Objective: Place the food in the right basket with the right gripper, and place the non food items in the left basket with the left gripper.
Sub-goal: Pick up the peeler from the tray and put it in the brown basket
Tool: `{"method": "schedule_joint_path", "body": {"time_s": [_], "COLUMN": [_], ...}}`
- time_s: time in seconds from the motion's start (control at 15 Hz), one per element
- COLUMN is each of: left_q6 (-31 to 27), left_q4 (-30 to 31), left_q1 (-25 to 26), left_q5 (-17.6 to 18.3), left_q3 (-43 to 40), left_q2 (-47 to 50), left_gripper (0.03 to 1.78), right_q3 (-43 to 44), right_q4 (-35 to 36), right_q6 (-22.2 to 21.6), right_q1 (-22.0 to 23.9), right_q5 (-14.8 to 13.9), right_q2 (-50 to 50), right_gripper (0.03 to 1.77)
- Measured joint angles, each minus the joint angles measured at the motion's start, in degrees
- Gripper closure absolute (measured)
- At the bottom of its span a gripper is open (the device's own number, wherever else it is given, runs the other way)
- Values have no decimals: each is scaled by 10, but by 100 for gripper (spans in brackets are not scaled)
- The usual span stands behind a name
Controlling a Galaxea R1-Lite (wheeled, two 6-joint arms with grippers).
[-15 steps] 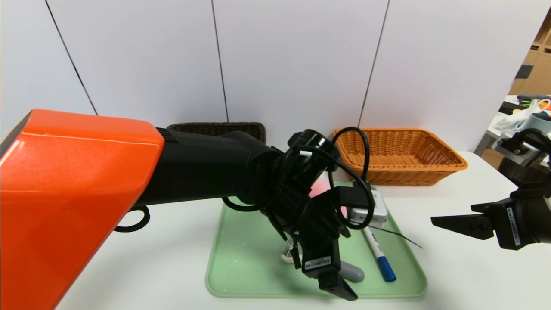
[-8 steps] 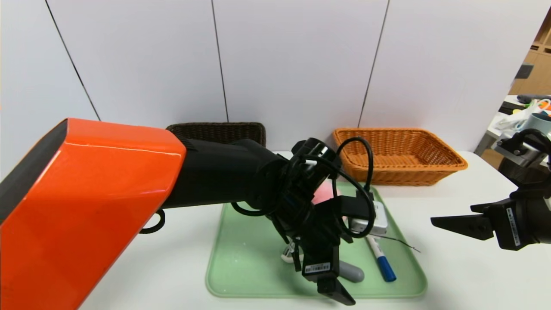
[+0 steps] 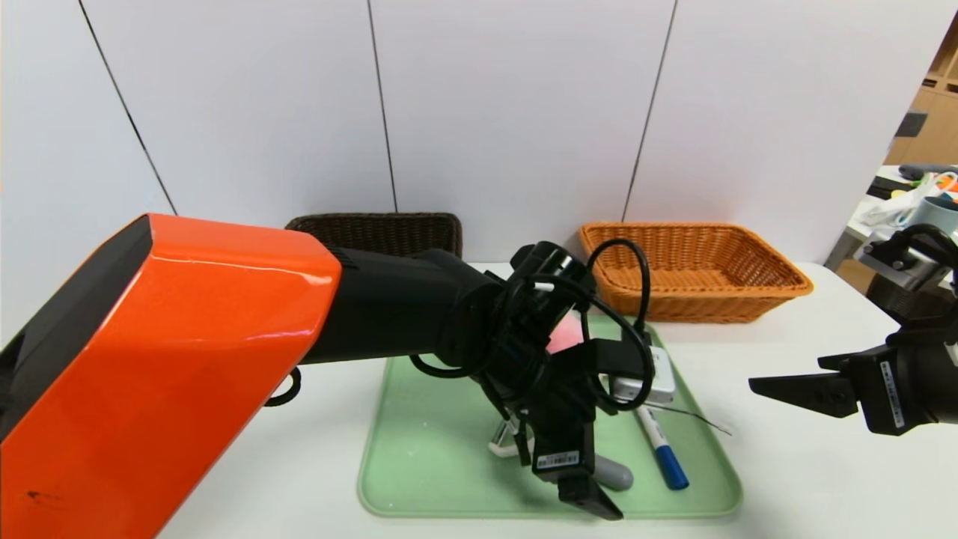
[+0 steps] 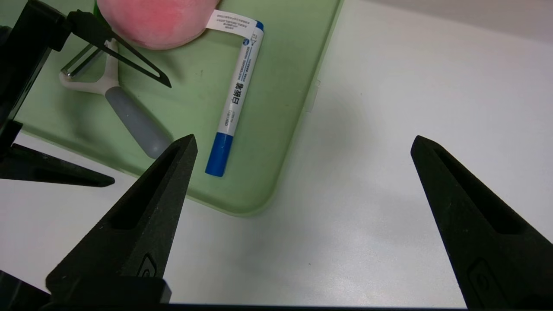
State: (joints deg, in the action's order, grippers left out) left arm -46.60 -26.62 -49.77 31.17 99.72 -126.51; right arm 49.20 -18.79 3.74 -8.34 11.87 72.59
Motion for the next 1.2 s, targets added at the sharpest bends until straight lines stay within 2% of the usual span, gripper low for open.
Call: {"method": "schedule_joint_path", "body": {"time_s": [0.67,1.2], "left_q6": [-7,-4], "left_q4": [0,-13], "left_q1": [14,6], "left_q5": [-6,-102], "left_q3": [8,16], "left_q2": [-10,-12], "left_gripper": [12,12], "right_q3": [-3,-3], "right_q4": [2,2], "right_q6": [0,0], "right_q1": [0,-1], "right_q5": [0,0], "right_q2": [1,2], "right_gripper": [9,9]}}
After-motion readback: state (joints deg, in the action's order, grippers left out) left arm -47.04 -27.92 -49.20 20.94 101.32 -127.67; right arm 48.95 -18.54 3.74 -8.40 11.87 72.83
